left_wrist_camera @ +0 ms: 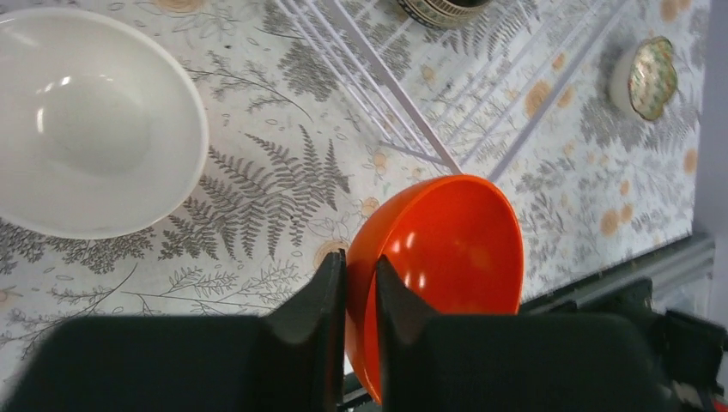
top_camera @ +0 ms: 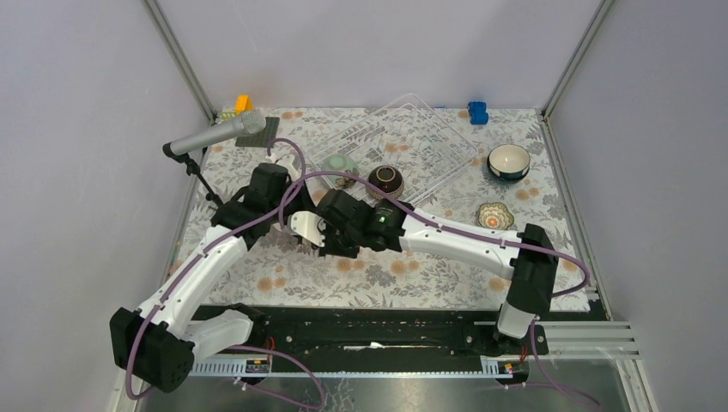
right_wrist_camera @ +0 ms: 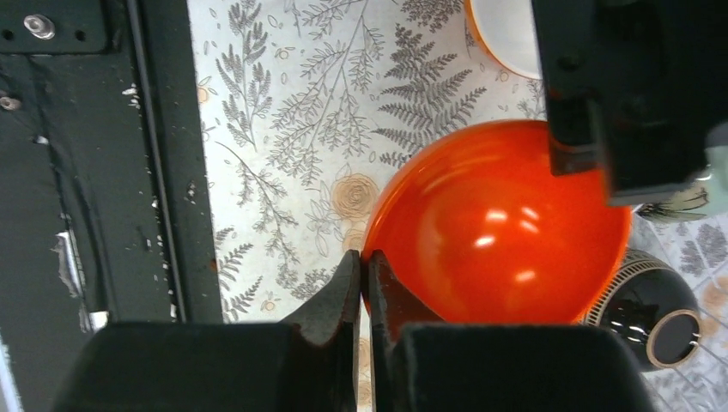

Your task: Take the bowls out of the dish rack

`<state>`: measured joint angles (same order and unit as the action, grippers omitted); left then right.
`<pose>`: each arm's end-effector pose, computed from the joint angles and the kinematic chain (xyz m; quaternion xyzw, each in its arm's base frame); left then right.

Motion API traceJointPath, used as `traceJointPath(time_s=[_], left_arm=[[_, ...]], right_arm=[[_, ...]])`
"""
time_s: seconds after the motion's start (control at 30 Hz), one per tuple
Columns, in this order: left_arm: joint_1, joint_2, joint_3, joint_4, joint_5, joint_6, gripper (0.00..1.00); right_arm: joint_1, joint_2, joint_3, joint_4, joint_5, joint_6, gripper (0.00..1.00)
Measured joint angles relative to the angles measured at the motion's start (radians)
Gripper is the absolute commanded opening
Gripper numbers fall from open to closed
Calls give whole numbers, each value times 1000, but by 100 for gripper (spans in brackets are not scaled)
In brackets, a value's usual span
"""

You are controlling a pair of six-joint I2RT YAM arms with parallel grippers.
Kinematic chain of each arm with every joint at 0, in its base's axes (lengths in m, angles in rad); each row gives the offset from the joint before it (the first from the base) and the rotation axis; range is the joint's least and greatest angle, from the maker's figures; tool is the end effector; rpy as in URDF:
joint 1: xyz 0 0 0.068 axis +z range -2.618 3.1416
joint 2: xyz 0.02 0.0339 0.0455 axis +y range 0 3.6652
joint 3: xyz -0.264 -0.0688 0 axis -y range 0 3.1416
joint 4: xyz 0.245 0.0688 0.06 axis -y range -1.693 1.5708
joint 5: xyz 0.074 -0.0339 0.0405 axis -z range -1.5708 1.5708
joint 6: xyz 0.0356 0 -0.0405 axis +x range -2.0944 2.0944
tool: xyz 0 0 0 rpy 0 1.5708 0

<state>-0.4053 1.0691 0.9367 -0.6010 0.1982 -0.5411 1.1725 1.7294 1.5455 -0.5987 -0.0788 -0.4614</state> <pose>0.2037 -0.0950 0.2992 -0.0215 0.9098 -0.2648 0.3189 0.1491 0.3616 0.3112 -0.6830 0.6205 0.1677 0.3470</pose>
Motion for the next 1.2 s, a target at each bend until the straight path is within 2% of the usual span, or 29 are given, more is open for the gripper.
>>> traceJointPath(time_s=[0.03, 0.1, 0.13, 0.2, 0.3, 0.37, 0.57, 0.73, 0.87, 1.2], left_arm=[[-8, 2, 0, -3, -18, 4, 0], [-27, 5, 0, -24, -68, 34, 0], [-34, 8, 0, -39, -90, 37, 0], [-48, 14, -2, -54, -117, 23, 0], [-62, 12, -2, -45, -158, 6, 0], [-62, 9, -2, -36, -190, -3, 0], [-63, -32, -32, -23, -285, -47, 0], [-65, -40, -63, -17, -393, -121, 0], [-64, -40, -87, -18, -490, -211, 0], [-44, -38, -146, -19, -736, -439, 0]], right_arm=[[2, 4, 4, -4, 8, -3, 12], [3, 9, 16, -13, 19, -12, 45], [3, 9, 24, -20, 33, -17, 53], [3, 9, 36, -1, 42, -19, 62], [7, 8, 27, 38, 57, -23, 82], [8, -10, -21, 92, 78, -27, 89], [9, -167, -270, 288, 156, -32, 99], [10, -317, -440, 496, 264, -19, 100], [-7, -344, -473, 599, 347, 16, 100], [-116, -358, -564, 718, 515, 150, 100]])
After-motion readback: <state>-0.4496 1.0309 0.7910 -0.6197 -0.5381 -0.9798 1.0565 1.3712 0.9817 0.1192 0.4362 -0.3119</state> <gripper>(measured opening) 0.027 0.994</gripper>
